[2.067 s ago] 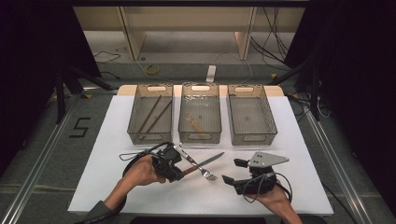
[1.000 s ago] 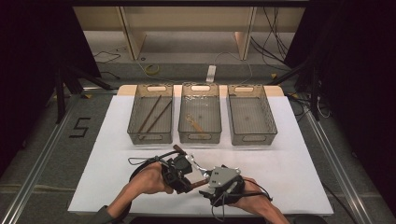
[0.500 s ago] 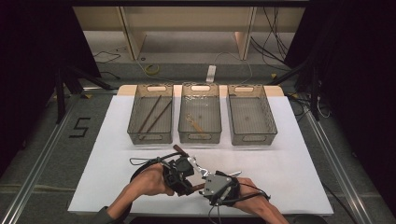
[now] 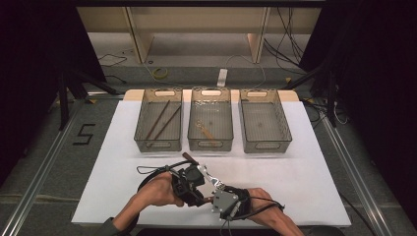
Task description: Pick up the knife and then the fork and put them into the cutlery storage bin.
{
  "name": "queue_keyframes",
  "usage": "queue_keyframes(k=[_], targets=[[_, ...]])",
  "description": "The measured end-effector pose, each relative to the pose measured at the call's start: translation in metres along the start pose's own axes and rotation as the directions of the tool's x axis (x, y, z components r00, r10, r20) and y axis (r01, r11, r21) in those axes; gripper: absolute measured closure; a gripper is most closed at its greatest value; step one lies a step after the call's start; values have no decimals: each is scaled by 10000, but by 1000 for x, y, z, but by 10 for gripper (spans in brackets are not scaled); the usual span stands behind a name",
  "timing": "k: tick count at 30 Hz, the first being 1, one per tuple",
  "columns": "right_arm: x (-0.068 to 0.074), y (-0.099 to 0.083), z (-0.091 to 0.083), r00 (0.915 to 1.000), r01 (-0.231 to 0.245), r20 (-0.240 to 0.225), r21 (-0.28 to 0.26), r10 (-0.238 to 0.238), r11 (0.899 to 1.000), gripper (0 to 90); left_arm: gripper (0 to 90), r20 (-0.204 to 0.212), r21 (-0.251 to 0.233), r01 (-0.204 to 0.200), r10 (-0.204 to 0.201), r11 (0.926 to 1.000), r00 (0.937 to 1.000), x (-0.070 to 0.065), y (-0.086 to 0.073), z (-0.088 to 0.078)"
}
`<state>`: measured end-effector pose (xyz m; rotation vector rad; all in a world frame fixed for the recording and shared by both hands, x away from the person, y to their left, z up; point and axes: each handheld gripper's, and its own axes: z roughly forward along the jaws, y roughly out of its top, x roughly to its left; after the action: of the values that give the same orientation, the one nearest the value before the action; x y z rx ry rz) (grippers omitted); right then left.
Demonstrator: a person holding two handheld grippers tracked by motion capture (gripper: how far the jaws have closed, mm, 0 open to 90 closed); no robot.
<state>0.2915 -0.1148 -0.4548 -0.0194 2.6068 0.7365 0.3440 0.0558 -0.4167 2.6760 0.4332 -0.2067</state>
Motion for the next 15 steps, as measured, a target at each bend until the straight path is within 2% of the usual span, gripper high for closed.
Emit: queue_keyframes(k=[3, 6, 9, 11, 14, 15], targets=[[2, 0, 0, 9995, 305, -85, 96, -304, 9995, 773, 720, -180, -352, 164, -170, 9992, 9997, 2, 1, -5], [1, 1, 0, 9994, 354, -66, 83, -354, 9993, 775, 712, -198, -449, 97, -106, 9989, 9997, 1, 0, -6], [1, 0, -3, 9995, 310, 28, 88, -311, 9995, 775, 591, -396, -572, 160, -183, 9982, 9990, 3, -1, -10], [-3, -2, -5, 9997, 98, 212, 44, -99, 9999, 776, 484, -598, -868, 282, -334, 9958, 9977, 5, -3, -15], [-9, -6, -10, 9991, -134, 405, -82, 138, 9999, 775, 381, -826, -1567, 481, -616, 9865, 9947, 8, -7, -22], [-10, -8, -13, 9991, -272, 338, -60, 274, 9996, 775, 349, -934, -1811, 564, -743, 9818, 9929, 9, -8, -24]])
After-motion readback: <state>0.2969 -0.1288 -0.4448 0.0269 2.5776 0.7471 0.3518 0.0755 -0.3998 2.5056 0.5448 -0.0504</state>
